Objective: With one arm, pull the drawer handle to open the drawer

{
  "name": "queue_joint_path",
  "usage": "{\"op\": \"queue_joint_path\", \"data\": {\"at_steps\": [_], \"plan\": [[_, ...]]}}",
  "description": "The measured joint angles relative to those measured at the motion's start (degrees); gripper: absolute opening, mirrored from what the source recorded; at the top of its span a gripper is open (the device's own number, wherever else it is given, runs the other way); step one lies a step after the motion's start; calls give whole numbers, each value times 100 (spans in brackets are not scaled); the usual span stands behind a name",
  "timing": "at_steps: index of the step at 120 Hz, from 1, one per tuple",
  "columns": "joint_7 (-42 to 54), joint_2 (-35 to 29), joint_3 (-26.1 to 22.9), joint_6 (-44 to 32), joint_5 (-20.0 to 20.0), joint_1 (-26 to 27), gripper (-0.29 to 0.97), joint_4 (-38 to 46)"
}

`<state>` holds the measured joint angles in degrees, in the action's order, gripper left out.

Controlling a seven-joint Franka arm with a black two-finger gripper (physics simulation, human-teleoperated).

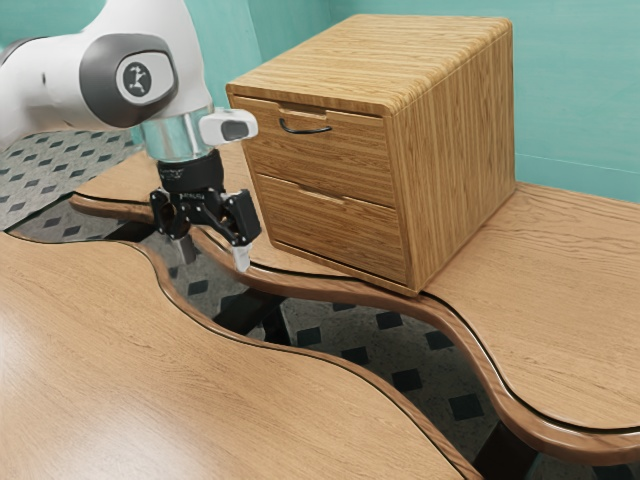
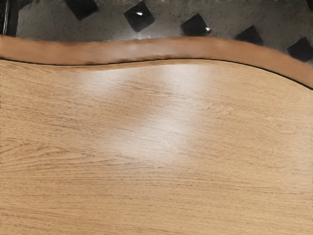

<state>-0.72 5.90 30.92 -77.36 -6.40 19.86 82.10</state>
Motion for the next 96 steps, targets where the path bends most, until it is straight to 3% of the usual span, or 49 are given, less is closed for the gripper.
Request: {"op": "queue_joint_path", "data": {"at_steps": [30,45,59,76,96], "plan": [[114,-36,27,-521,-94,-60,68,-25],[43,-406,-24,-493,-236,-105,68,-669],[-854,-145,-83,-963,-314,-244,68,-692],[-1887,66,-85,-1850,-377,129,68,-647],[-3123,177,-71,-2640,-361,68,68,-625]]}}
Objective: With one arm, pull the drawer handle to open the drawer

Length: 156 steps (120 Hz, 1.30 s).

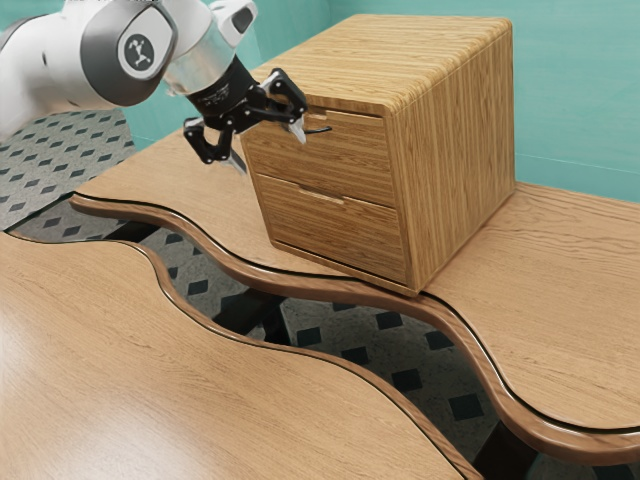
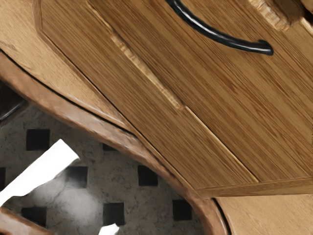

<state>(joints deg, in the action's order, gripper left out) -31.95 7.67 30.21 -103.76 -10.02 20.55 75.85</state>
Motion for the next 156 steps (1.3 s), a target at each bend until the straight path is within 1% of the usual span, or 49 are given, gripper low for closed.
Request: {"op": "queue_joint_path", "data": {"at_steps": [24,36,62,70,76,84,92,113,122,134,146,156], "plan": [[-1605,34,55,-952,198,-46,68,175],[-2317,90,63,-1323,258,-179,68,233],[-3704,79,62,-1725,393,-113,68,381],[-4051,-46,49,-1787,533,-57,68,571],[-4299,-325,45,-1843,762,128,68,886],[-4601,-585,54,-1952,986,378,68,1243],[-4870,-635,61,-2083,1117,506,68,1368],[-5468,-530,39,-2339,1232,512,68,1383],[-5677,-529,57,-2416,1259,418,68,1389],[-5917,-513,63,-2527,1282,142,68,1412],[-6123,-295,59,-2640,1286,-157,68,1366],[-6272,-150,4,-2745,1284,-123,68,1314]]}}
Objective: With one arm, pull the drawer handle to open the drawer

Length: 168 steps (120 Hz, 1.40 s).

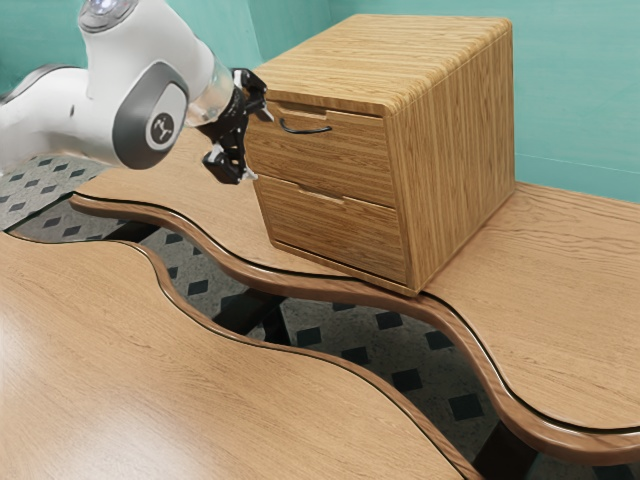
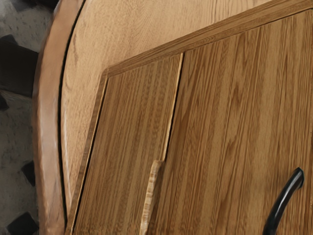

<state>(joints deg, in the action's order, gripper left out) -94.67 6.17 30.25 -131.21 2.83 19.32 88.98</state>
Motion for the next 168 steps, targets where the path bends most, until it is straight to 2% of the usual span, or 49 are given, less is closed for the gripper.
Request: {"op": "queue_joint_path", "data": {"at_steps": [12,47,89,168], "plan": [[-153,50,-24,-95,-10,129,68,-30],[-474,328,-132,-291,-26,88,68,-287],[-731,568,-180,-497,-70,-119,68,-287],[-995,606,-235,-655,-180,-160,68,-109]]}}
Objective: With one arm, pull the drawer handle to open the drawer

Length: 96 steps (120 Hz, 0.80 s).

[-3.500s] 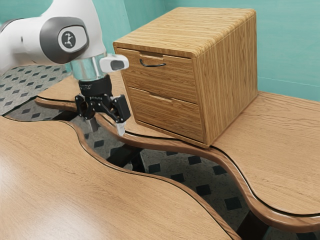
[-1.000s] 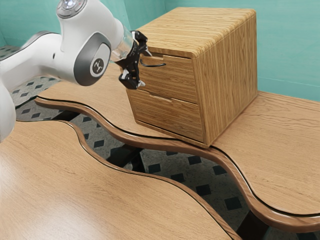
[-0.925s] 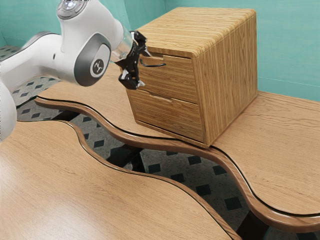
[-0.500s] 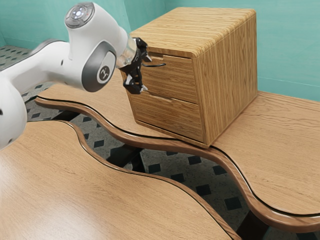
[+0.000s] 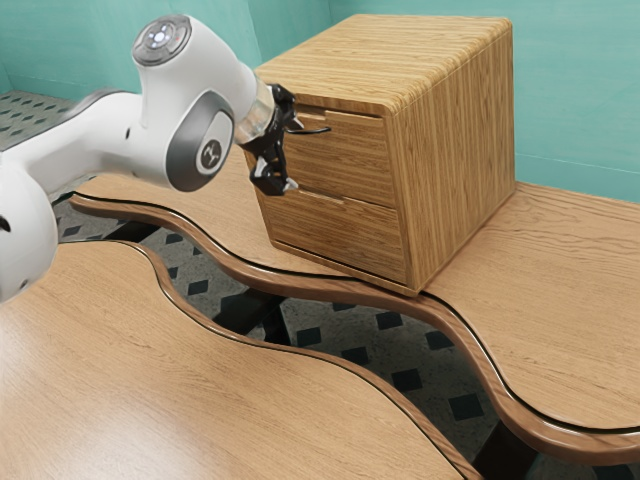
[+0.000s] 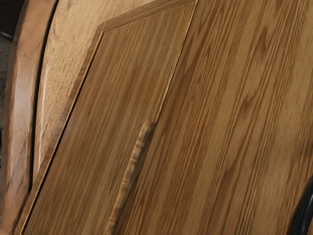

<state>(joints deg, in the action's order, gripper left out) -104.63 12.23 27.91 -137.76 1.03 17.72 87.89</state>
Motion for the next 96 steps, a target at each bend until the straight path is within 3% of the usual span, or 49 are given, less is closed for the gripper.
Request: {"op": "queue_joint_path", "data": {"at_steps": [51,96], "plan": [[-122,-508,48,-323,-40,240,68,726],[-212,-2026,51,-948,72,337,68,2495]]}}
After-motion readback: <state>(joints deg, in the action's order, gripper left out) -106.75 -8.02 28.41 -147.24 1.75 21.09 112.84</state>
